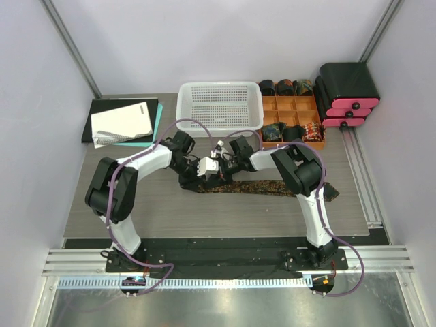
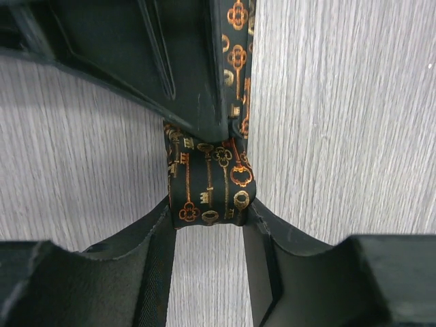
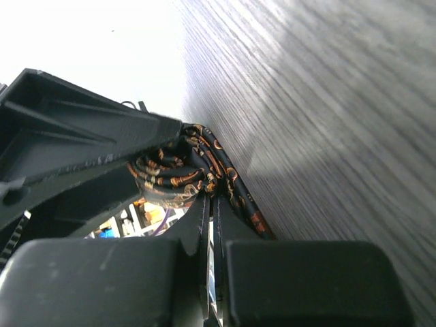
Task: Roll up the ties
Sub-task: Roll the tie at the center of the board.
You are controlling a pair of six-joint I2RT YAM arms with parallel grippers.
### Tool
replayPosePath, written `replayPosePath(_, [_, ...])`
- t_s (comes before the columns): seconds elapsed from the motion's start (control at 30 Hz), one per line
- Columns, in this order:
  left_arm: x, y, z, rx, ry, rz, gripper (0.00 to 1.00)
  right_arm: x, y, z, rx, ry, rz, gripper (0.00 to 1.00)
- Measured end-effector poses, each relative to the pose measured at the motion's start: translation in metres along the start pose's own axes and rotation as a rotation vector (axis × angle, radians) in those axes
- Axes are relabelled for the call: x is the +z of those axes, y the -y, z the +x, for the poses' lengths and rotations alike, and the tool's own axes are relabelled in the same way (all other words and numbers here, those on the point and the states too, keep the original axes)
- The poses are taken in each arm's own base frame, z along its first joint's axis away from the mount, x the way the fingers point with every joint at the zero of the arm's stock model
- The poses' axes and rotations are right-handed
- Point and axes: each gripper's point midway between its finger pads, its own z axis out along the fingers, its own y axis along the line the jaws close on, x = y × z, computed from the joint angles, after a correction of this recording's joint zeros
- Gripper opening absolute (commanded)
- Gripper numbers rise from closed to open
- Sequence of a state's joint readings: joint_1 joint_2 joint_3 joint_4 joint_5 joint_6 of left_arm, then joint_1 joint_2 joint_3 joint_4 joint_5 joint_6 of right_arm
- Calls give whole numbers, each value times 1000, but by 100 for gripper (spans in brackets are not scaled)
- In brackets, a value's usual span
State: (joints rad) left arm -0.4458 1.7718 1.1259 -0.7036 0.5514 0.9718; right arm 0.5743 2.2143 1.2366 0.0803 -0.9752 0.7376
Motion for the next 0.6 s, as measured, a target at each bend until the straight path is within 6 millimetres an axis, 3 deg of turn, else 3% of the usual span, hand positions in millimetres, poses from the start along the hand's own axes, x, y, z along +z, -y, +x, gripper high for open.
replayPosePath(0.3, [13,3,-30,57,9,-7,44,-1,1,1,10,-25,-10,2])
replayPosePath(0.4, [19,2,-34,73,-12,-4,40,-2,1,1,12,-31,-9,8])
replayPosePath(0.6, [22,-1,-36,54,-59,4,33,-4,0,2,18,-37,-14,29])
